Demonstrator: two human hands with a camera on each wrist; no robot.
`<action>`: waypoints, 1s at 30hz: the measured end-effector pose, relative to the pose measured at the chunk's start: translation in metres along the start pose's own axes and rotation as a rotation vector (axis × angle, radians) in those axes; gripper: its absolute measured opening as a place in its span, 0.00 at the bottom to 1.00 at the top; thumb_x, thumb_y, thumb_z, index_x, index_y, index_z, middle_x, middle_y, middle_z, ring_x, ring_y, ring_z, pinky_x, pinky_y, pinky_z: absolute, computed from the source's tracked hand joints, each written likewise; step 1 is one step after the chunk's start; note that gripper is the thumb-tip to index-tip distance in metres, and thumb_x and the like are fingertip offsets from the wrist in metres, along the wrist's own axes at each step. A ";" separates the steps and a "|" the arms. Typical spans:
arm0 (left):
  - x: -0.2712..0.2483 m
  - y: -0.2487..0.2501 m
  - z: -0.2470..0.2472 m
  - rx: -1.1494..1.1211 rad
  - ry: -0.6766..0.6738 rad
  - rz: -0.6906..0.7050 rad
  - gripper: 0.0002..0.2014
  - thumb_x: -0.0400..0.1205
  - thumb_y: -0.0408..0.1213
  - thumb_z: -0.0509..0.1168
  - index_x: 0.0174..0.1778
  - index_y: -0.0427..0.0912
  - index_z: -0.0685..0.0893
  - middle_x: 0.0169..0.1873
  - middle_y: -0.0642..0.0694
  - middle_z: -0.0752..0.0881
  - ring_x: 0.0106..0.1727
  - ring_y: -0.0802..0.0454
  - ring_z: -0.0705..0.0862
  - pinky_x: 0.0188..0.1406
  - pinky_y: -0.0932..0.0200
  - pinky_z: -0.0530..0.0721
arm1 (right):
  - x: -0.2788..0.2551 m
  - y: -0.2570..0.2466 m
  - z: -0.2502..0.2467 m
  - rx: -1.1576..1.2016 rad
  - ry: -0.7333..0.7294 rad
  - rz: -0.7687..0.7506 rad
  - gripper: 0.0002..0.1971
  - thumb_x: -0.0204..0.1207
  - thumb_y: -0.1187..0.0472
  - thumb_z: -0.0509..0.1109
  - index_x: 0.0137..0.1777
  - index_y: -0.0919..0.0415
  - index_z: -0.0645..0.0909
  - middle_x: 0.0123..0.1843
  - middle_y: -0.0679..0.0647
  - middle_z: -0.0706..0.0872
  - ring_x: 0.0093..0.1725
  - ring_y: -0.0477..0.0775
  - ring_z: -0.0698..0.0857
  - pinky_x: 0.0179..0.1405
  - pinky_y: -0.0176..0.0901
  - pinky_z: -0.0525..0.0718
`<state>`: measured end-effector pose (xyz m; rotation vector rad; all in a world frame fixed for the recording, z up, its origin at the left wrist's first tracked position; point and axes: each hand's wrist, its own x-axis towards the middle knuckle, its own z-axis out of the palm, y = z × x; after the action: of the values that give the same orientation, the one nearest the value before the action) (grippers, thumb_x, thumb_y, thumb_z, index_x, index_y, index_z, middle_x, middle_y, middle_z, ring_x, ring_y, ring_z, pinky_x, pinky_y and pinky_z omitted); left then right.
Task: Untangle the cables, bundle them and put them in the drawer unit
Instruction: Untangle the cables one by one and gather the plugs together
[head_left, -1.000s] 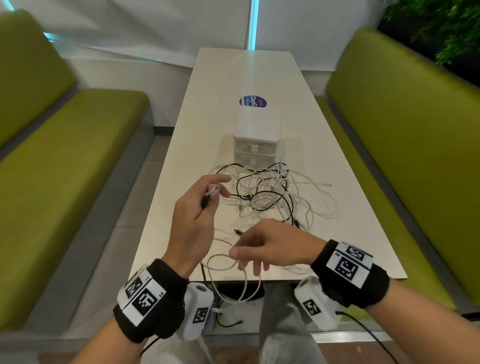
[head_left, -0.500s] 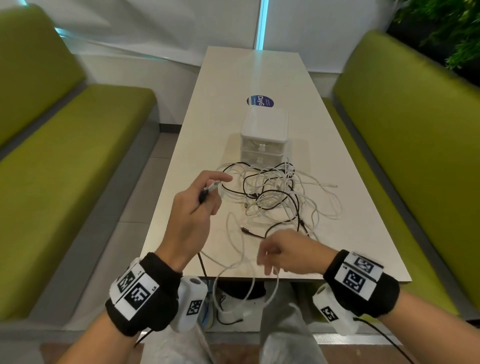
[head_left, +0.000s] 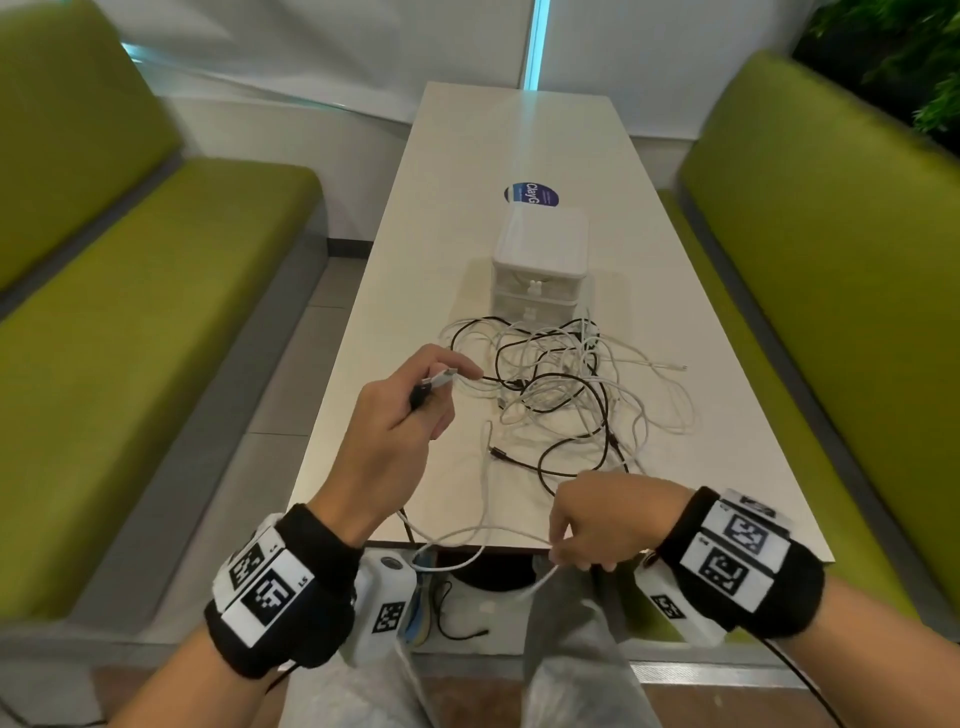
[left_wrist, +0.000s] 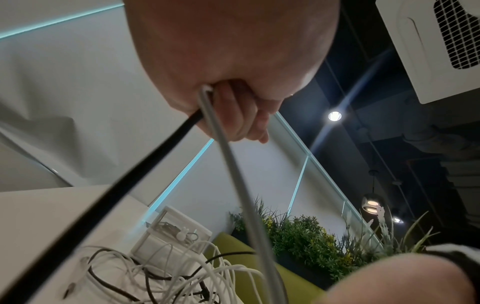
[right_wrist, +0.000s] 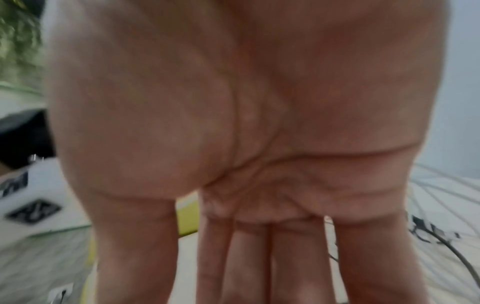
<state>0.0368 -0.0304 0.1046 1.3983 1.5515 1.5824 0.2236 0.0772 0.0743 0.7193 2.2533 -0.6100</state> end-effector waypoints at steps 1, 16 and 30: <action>0.000 0.000 0.001 -0.004 -0.001 0.003 0.12 0.87 0.37 0.55 0.52 0.42 0.84 0.23 0.49 0.66 0.26 0.55 0.63 0.25 0.71 0.61 | -0.006 -0.004 -0.004 0.017 0.073 -0.027 0.18 0.79 0.41 0.65 0.55 0.52 0.87 0.34 0.48 0.91 0.34 0.48 0.89 0.53 0.47 0.87; -0.001 0.002 -0.011 -0.020 0.076 0.012 0.13 0.86 0.36 0.53 0.52 0.45 0.84 0.24 0.41 0.65 0.24 0.54 0.62 0.24 0.69 0.61 | 0.019 -0.055 0.052 -0.216 -0.001 -0.059 0.09 0.81 0.63 0.64 0.53 0.67 0.82 0.42 0.60 0.80 0.36 0.58 0.79 0.29 0.44 0.77; 0.001 0.009 0.003 -0.057 0.029 0.027 0.12 0.86 0.40 0.55 0.51 0.43 0.84 0.26 0.32 0.62 0.26 0.50 0.60 0.23 0.65 0.60 | 0.035 -0.071 0.030 0.072 0.371 -0.223 0.10 0.81 0.51 0.67 0.57 0.53 0.84 0.52 0.60 0.85 0.52 0.63 0.83 0.45 0.46 0.78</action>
<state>0.0424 -0.0305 0.1129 1.3770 1.4974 1.6570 0.1705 0.0183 0.0448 0.6631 2.6919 -0.7141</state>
